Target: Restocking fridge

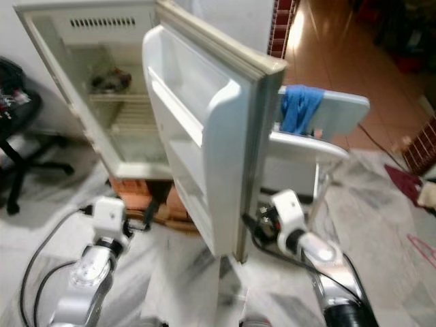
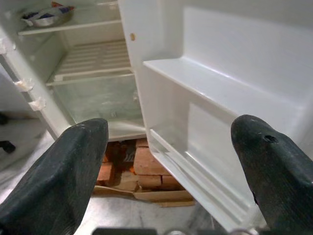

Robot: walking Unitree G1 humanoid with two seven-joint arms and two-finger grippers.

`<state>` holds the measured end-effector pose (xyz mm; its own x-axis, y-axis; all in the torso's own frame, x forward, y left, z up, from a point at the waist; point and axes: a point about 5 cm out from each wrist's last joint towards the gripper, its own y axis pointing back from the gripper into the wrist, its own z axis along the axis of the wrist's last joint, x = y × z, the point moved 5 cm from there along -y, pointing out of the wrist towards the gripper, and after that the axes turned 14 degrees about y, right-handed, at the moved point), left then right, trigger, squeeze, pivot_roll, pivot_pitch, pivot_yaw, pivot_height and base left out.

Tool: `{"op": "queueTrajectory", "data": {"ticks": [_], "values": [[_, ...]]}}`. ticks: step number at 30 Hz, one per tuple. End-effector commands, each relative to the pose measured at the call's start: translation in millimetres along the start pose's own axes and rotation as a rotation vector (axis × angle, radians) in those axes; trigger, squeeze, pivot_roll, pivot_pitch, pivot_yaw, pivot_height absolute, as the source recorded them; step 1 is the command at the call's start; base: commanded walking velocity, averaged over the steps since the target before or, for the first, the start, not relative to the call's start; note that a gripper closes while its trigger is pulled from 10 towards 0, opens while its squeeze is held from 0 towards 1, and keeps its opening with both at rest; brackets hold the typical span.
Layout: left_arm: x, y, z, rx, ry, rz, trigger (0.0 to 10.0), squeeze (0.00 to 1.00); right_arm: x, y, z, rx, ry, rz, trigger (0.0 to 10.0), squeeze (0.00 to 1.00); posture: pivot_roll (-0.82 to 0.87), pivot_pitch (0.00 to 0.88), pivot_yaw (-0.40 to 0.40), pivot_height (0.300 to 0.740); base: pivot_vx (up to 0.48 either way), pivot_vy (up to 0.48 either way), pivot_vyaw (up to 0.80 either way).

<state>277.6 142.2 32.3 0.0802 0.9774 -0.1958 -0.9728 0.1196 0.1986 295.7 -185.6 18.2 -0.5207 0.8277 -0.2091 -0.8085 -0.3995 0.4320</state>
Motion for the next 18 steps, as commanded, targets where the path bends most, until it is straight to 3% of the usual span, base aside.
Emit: {"op": "queueTrajectory", "data": {"ticks": [1, 4, 6, 12, 15, 18], "values": [[27.4, 9.4, 1.2, -0.003, 0.006, 0.101, 10.0, 0.0, -6.0, -4.6, 11.2, -0.047, 0.011, -0.033, 10.0, 0.0, -0.05, 0.0, 0.059, 0.74, 0.0, 0.0, 0.0], [42.6, 22.6, -8.1, 0.028, 0.035, 0.155, 10.0, 0.0, -22.6, -5.5, 21.0, -0.087, 0.009, -0.128, 10.0, 0.0, -0.05, 0.0, 0.059, 0.74, 0.0, 0.0, 0.0], [52.4, 32.9, -18.0, 0.069, 0.049, 0.175, 10.0, 0.0, -45.8, -6.8, 39.4, -0.163, -0.062, -0.265, 10.0, 0.0, -0.03, 0.0, 0.054, 0.74, 0.0, 0.0, 0.0], [73.1, 56.3, -39.8, 0.141, 0.028, 0.194, 10.0, 0.0, -67.3, -14.0, 88.3, -0.329, -0.147, -0.391, 10.0, 0.0, 0.0, 0.0, 0.048, 0.74, 0.0, 0.0, 0.0], [77.9, 60.9, -43.5, 0.148, 0.017, 0.201, 10.0, 0.0, -66.2, -20.6, 114.2, -0.412, -0.212, -0.383, 10.0, 0.0, 0.01, 0.0, 0.043, 0.74, 0.0, 0.0, 0.0], [78.3, 60.6, -46.0, 0.144, 0.008, 0.197, 10.0, 0.0, -41.4, -24.2, 148.1, -0.548, -0.268, -0.213, 10.0, 0.0, 0.02, 0.0, 0.037, 0.74, 0.0, 0.0, 0.0]]}}
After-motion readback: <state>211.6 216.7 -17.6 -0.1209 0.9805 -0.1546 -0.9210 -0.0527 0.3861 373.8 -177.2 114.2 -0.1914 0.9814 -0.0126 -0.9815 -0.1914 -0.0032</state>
